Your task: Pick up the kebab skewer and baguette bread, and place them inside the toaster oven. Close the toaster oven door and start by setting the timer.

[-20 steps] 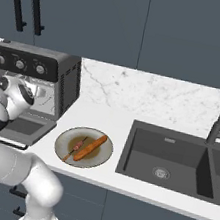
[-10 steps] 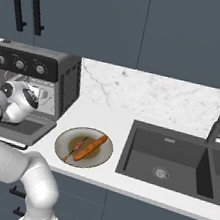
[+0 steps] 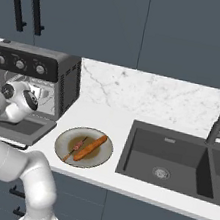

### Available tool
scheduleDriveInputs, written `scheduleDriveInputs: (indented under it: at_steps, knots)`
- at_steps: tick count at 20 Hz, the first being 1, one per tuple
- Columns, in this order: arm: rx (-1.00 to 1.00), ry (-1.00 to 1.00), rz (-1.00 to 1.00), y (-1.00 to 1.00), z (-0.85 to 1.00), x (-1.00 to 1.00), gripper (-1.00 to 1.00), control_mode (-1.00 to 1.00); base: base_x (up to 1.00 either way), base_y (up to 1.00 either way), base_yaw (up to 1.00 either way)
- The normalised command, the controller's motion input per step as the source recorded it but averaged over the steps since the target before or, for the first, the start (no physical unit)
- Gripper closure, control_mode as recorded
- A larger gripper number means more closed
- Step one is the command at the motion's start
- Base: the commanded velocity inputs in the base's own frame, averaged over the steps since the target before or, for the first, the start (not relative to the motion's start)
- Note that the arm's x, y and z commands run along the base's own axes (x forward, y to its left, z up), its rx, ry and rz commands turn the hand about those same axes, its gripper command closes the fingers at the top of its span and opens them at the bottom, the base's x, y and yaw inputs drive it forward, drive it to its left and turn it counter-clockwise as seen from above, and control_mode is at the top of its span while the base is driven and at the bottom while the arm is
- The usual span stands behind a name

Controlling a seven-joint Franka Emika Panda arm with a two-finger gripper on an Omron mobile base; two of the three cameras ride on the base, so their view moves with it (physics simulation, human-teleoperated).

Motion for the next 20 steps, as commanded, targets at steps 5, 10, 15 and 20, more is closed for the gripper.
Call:
scheduleDriveInputs:
  at_steps: [5, 10, 15, 20]
  knots:
    - [0.0, -0.02, 0.0, 0.0, -0.19, 0.11, -1.0, -1.0, 0.0, 0.0, 0.0]
    - [0.0, 0.0, 0.0, 0.0, -0.3, 0.04, -1.0, -1.0, 0.0, 0.0, 0.0]
    - [0.0, 0.0, 0.0, 0.0, -0.4, 0.0, -1.0, -1.0, 0.0, 0.0, 0.0]
    - [0.01, 0.03, 0.0, 0.0, -0.52, -0.03, -1.0, -1.0, 0.0, 0.0, 0.0]
